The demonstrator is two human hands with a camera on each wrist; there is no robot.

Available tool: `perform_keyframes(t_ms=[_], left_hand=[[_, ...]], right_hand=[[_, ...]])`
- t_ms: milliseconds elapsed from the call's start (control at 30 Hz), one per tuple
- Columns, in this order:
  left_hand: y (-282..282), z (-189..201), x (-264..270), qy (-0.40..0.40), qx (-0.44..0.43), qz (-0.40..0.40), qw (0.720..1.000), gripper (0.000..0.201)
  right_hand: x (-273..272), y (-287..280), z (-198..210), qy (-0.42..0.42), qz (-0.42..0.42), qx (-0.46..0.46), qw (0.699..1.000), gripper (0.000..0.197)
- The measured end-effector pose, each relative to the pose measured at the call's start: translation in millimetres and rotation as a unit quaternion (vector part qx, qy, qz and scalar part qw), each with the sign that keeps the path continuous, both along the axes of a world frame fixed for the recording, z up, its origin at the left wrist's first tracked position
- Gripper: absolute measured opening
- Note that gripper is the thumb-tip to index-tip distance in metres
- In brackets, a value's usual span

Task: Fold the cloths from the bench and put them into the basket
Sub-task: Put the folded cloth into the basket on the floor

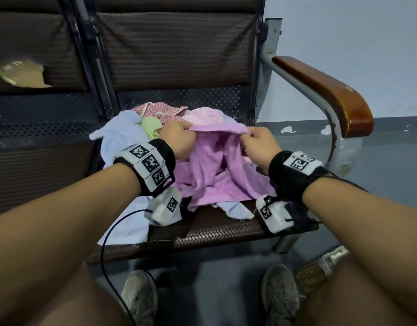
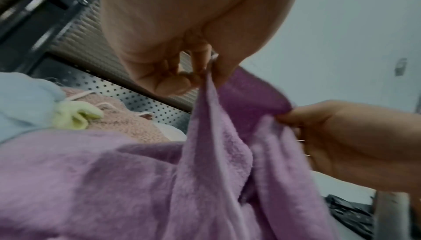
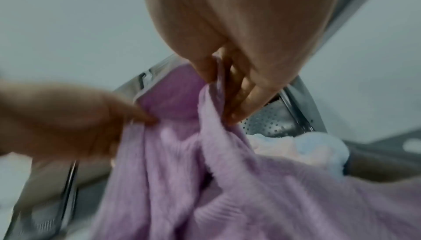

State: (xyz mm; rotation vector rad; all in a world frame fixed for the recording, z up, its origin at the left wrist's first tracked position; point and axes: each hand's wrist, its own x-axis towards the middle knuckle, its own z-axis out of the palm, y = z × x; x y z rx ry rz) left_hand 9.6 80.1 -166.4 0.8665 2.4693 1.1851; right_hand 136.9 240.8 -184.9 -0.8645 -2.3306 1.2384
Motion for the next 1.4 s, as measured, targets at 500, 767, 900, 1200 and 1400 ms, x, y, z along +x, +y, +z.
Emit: perform_keyframes(t_ms=[500,767,900,1200,1400], left_hand=[[19,25,13,-0.349,0.312,0.088,0.879,0.032],[37,44,52,-0.425,0.351,0.006,0.834,0.031],[41,43,52,-0.413,0.337,0.026,0.846,0.037],[35,26,34,-0.188,0.25,0.004,0.95,0.027],[28,3,5,0.007,0.092,0.11,0.99,0.032]], right_hand=[[21,-25,26,0.064,0.209,0.205,0.954,0.026],[14,-32,14,-0.132,0.123,0.198,0.963,0.041],[11,-37,14,-0.122,0.194,0.048,0.972,0.032],[7,-25,3,-0.061,0.117,0.063,0.989,0.029],[18,-6,3,-0.032,0.124,0.229,0.965,0.022]])
